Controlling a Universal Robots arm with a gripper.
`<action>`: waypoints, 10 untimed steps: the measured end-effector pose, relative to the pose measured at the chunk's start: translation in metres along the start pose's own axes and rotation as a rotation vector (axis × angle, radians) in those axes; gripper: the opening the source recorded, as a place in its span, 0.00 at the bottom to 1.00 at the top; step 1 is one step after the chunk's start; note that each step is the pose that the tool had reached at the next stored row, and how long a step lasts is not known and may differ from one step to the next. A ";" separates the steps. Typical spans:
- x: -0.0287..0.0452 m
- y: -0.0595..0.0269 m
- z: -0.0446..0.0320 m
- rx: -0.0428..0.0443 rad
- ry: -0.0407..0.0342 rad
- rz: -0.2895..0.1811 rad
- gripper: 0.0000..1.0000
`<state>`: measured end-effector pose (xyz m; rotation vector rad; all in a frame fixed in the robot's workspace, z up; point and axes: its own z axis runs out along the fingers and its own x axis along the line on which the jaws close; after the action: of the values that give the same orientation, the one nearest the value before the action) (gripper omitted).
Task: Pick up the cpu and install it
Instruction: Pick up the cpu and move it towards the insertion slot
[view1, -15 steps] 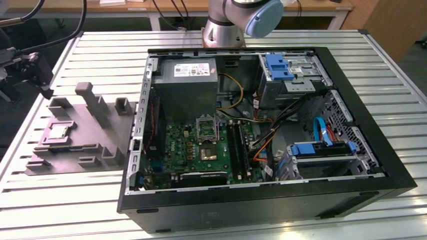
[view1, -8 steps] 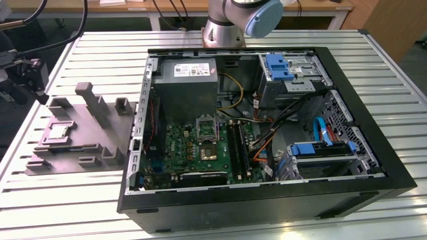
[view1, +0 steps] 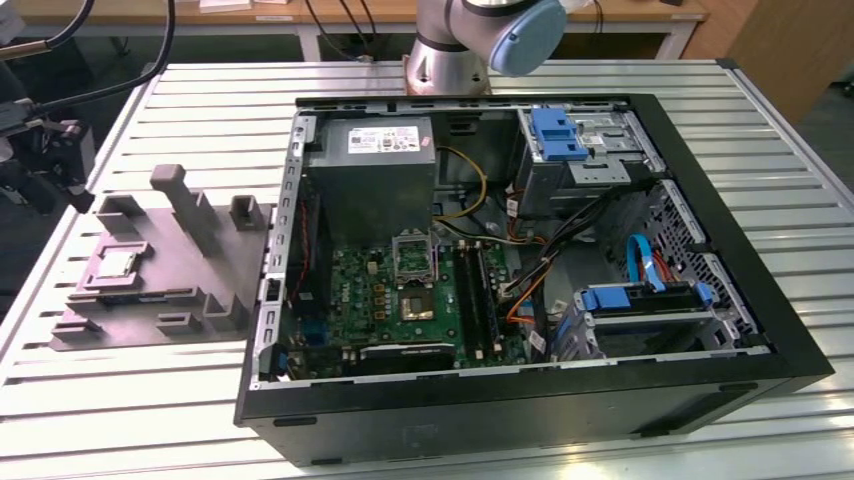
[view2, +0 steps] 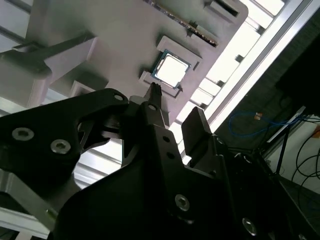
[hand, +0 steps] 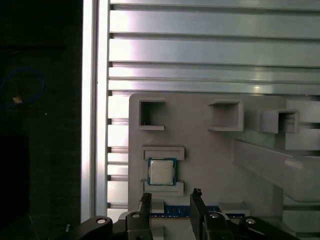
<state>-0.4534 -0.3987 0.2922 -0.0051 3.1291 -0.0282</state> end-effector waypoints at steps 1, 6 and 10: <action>0.0000 0.0000 0.0000 -0.0009 0.0001 0.000 0.44; 0.0000 0.0000 0.0000 -0.0056 0.0000 0.000 0.44; 0.0000 0.0000 0.0000 -0.0063 0.0000 0.000 0.44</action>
<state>-0.4534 -0.3987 0.2922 -0.0050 3.1291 -0.0184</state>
